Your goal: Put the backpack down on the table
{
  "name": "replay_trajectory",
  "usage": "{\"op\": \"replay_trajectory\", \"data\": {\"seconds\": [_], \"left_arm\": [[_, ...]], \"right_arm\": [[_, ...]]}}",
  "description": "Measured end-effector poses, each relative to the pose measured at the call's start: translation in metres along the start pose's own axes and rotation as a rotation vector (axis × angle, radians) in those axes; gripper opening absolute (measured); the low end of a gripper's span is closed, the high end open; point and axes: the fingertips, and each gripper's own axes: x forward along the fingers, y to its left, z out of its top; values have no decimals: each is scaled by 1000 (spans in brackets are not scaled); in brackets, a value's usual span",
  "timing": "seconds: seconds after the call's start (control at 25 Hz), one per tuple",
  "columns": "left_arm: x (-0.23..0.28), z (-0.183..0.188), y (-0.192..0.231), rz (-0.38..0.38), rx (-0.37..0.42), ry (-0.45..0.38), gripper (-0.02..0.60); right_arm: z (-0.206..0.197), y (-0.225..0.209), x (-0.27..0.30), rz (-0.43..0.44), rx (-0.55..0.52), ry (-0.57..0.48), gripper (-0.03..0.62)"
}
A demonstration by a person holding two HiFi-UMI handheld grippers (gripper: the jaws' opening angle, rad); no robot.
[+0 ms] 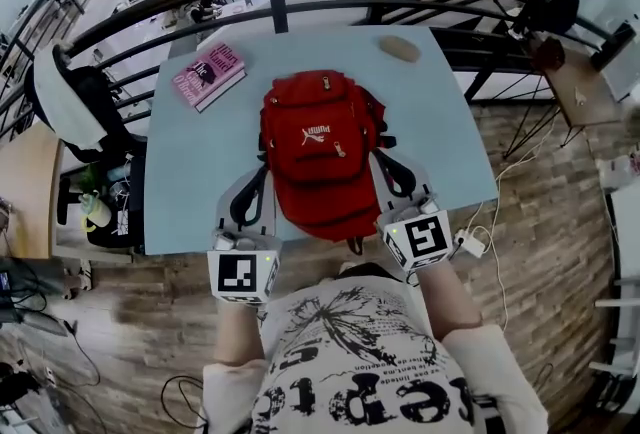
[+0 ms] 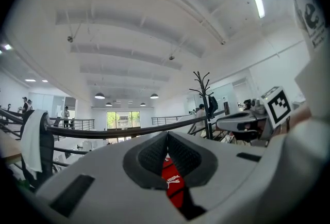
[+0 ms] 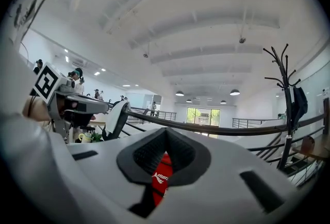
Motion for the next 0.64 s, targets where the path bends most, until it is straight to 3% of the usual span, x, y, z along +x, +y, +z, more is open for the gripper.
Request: {"op": "replay_trajectory", "data": {"seconds": [0.64], "left_arm": [[-4,-12,15,20,-43,-1,11]], "right_arm": [[-8,7,1,-15,-18,12,-9]]}}
